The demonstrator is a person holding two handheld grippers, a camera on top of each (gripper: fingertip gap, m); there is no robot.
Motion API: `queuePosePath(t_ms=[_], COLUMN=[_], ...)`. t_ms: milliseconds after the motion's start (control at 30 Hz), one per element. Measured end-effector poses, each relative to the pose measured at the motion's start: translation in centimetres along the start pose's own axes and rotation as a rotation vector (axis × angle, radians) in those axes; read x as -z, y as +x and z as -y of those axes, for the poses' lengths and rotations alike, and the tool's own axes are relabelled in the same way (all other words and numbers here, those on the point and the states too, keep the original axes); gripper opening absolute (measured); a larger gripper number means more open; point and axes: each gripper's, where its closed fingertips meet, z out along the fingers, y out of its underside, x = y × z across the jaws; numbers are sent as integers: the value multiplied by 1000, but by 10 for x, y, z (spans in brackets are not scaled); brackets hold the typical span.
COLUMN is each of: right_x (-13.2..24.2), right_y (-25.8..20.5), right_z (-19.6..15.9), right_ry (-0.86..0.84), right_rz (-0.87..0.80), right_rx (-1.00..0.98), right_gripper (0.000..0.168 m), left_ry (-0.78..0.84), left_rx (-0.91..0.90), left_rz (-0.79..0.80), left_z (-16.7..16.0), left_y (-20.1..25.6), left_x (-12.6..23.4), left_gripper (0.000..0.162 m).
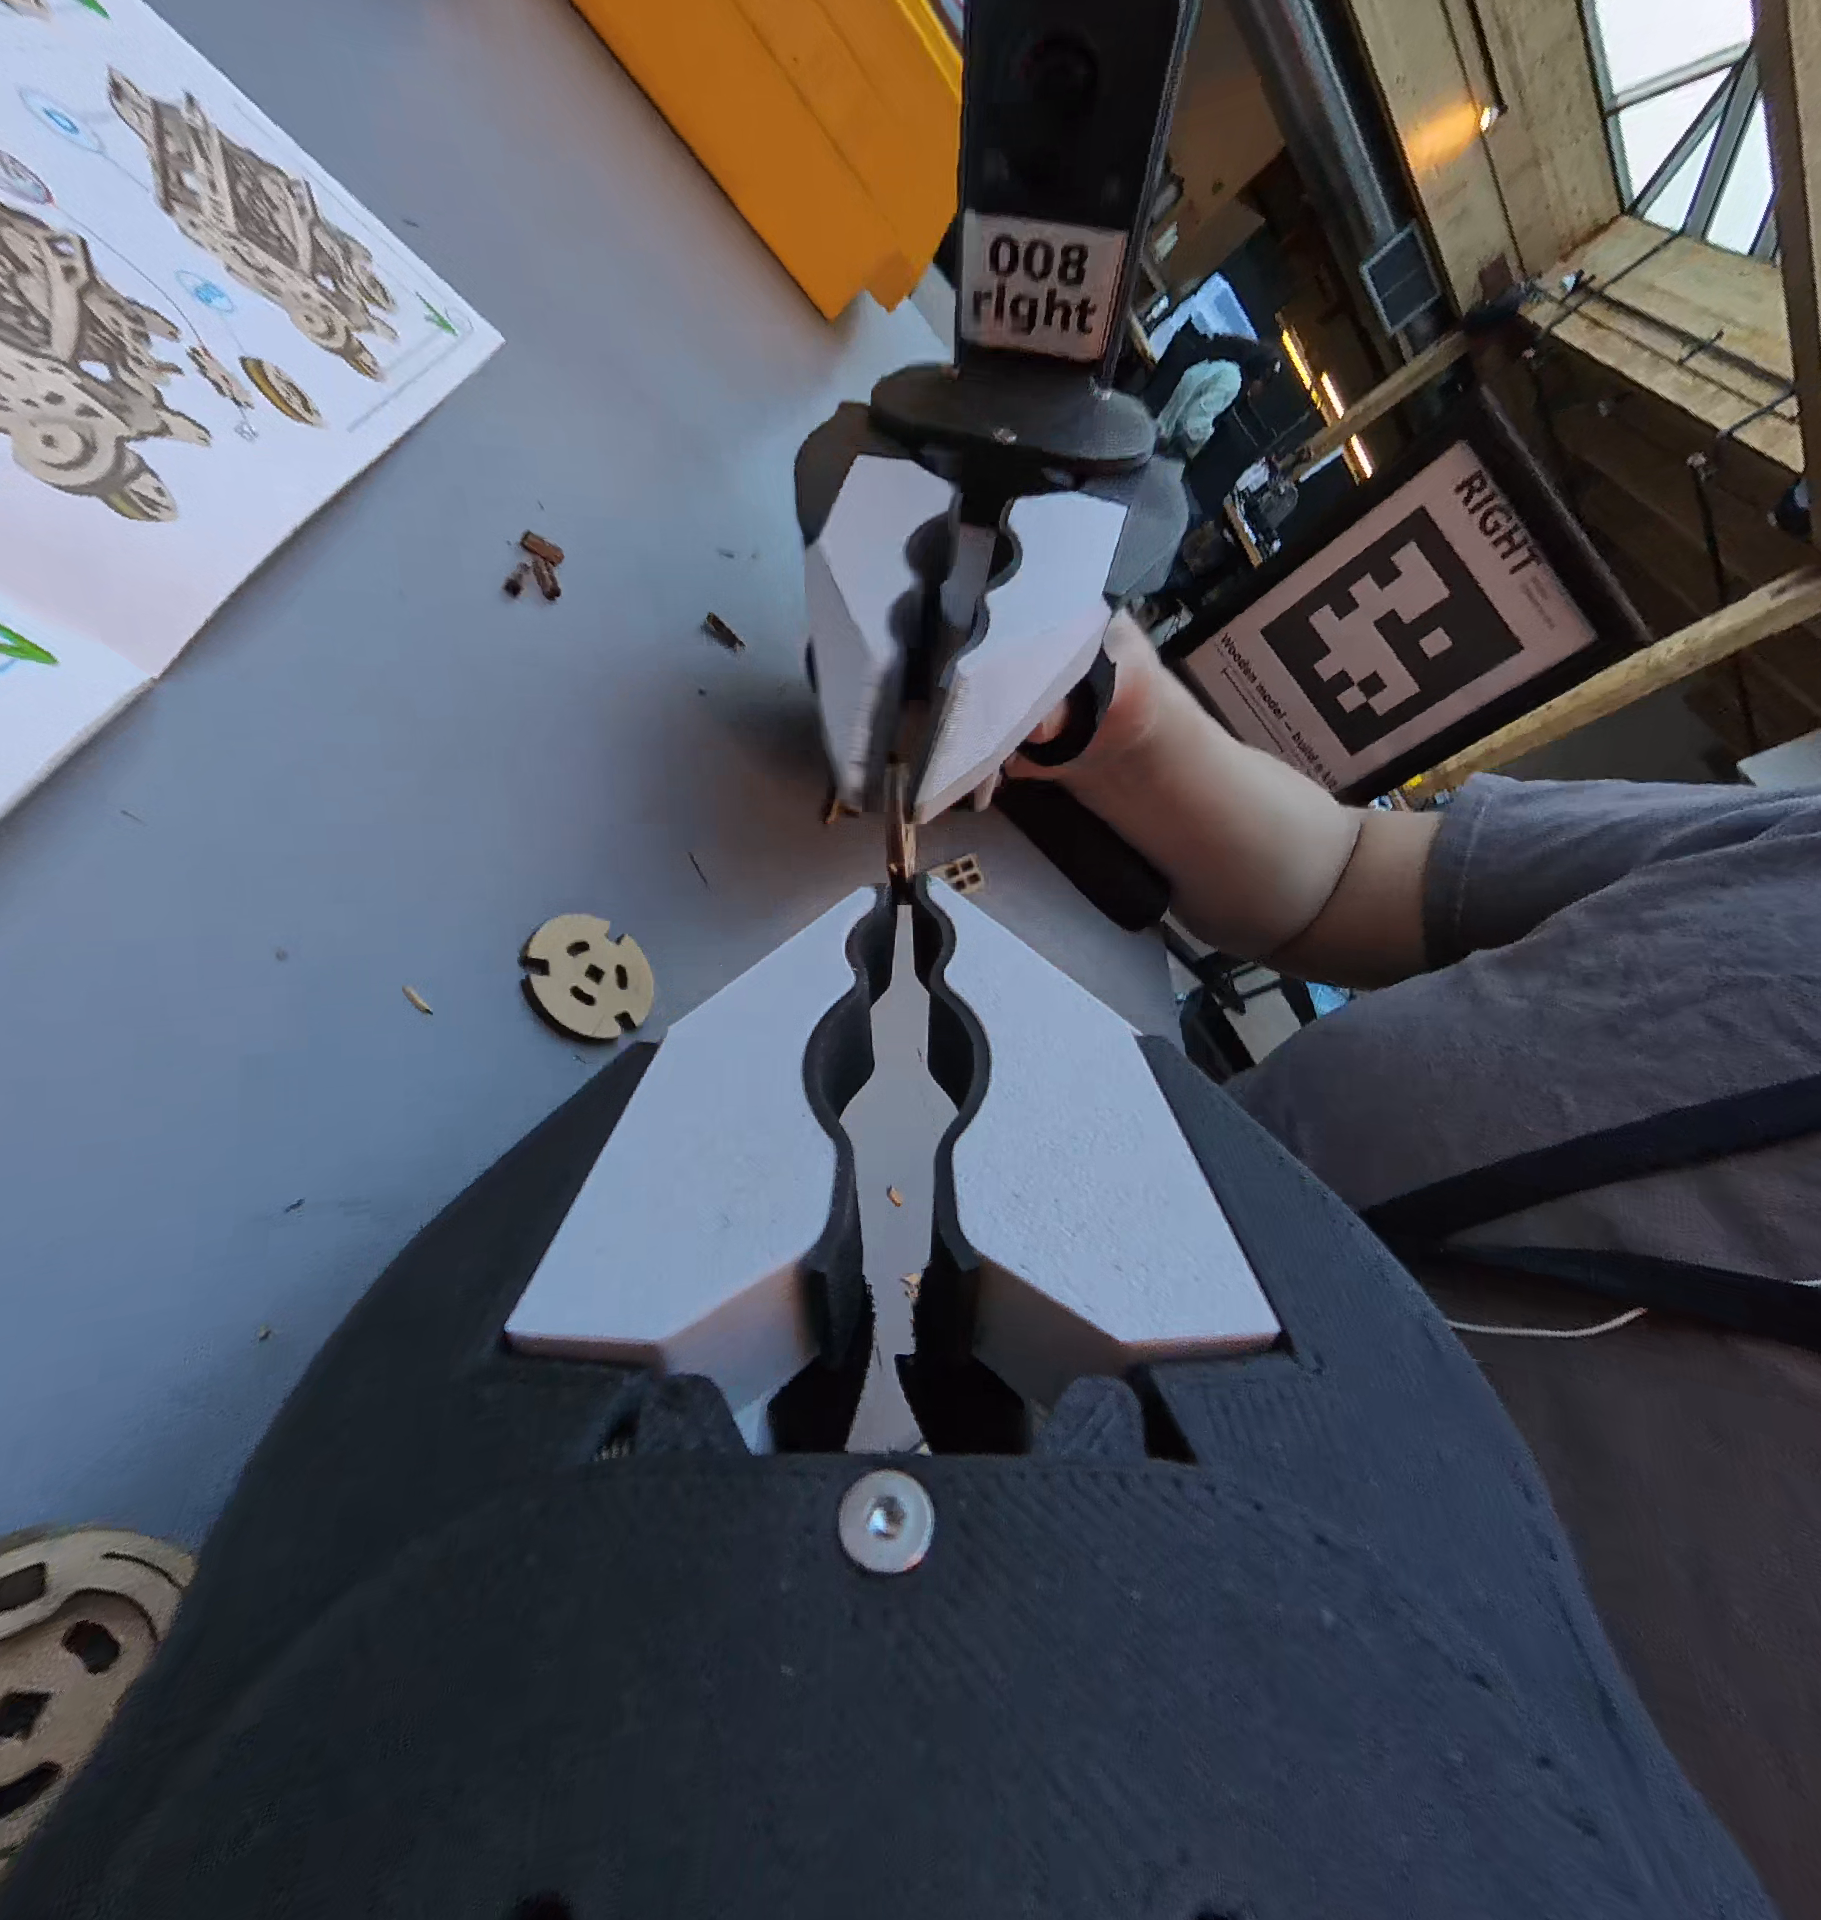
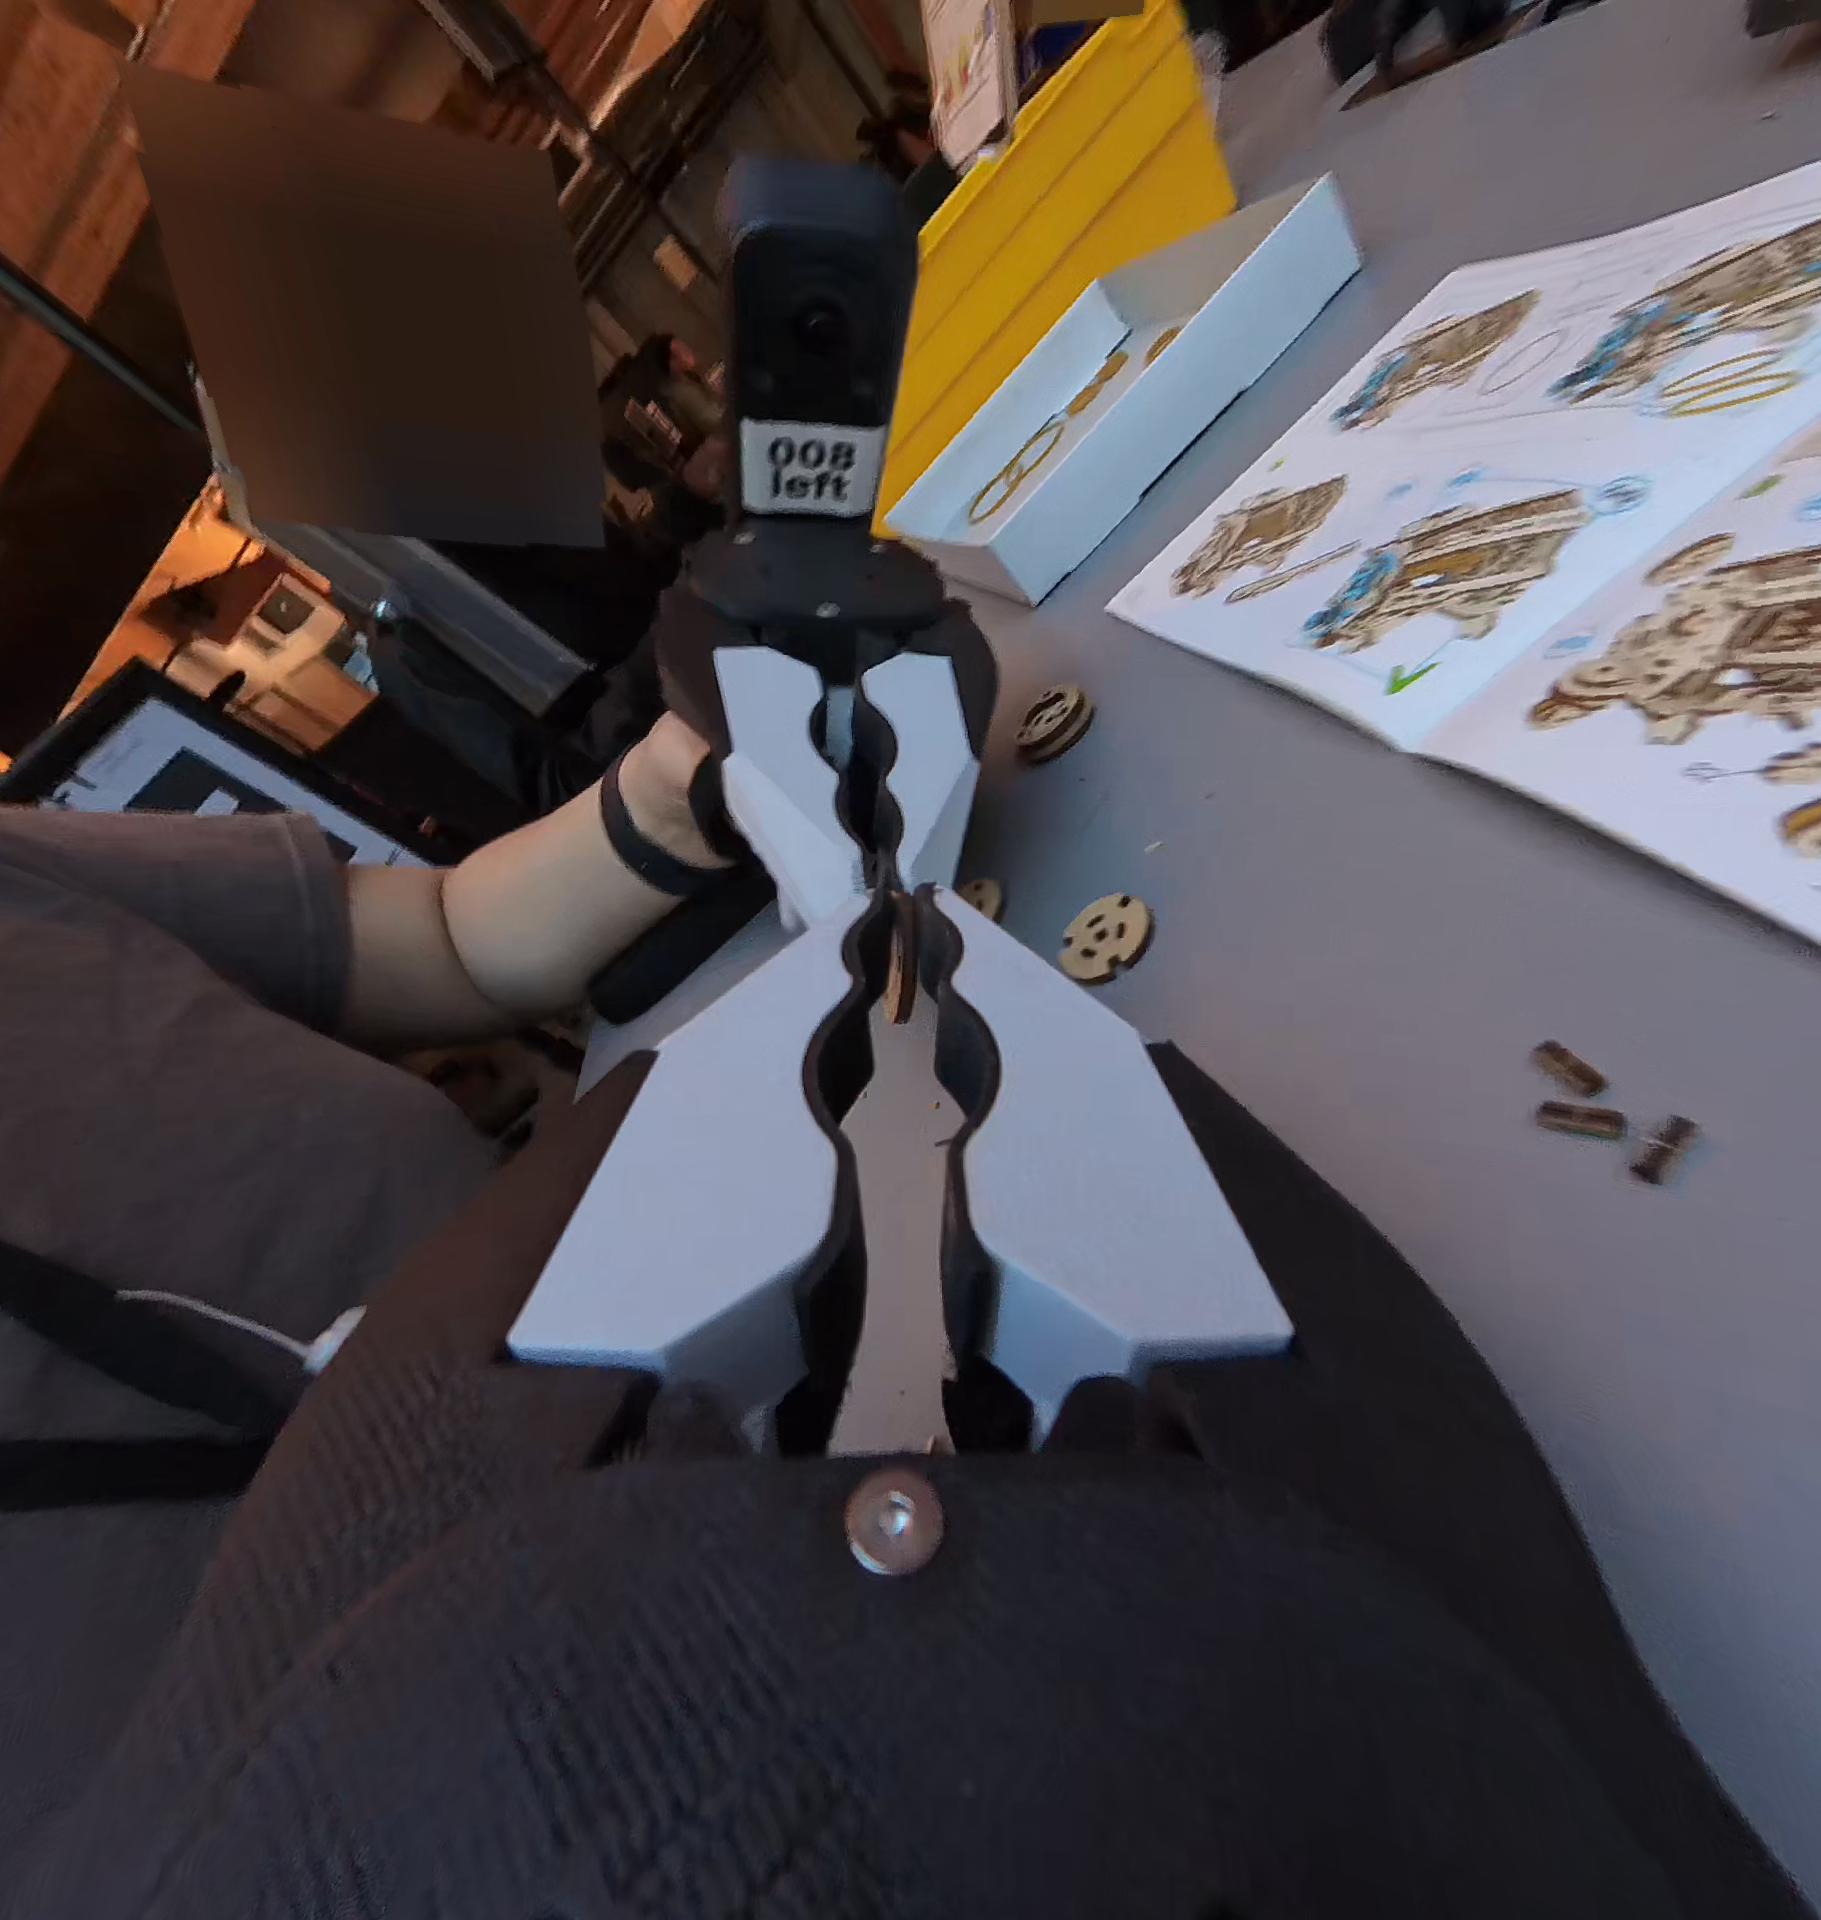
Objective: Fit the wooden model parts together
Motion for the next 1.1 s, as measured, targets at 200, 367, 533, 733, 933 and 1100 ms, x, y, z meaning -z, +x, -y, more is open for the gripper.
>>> queuePosePath(t_ms=[200, 367, 533, 733, 933, 1100], right_x=[6, 4, -1, 5, 6, 7], right_y=[-3, 1, -1, -3, -4, -7], right_z=[6, 5, -1, 12, 16, 19], right_ry=[39, 33, -3, 113, 140, 166], right_rz=[52, 32, 5, 65, 56, 79], right_rx=[-92, -93, -44, -140, -111, -122], right_gripper=[0, 1, 0, 0, 0, 1], left_ry=[50, 67, 98, 143, 172, 198], left_rx=[-23, -60, -51, -13, -57, -35], left_rz=[9, 58, 47, -1, 20, -9], left_z=[9, 13, 18, 23, 28, 31], left_y=[1, -3, -2, 3, 4, 7], left_x=[5, 12, 14, 10, 10, 11], left_gripper=[1, 1, 1, 1, 1, 1])
